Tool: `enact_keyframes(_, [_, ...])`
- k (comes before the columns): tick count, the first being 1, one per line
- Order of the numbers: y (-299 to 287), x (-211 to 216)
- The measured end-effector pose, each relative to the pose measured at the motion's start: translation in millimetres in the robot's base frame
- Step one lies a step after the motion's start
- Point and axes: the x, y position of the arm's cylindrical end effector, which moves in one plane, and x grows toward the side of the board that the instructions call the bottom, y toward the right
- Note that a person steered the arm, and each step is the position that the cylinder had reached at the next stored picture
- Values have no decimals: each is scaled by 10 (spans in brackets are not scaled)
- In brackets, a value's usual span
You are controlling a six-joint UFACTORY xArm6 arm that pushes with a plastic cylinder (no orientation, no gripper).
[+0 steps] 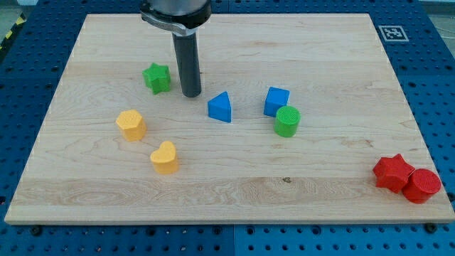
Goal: Place the blue triangle in between the blue cube and yellow heart
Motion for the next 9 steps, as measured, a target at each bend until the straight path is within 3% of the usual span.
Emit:
enact_keyframes(6, [702, 145])
enact_keyframes(9, [781, 608])
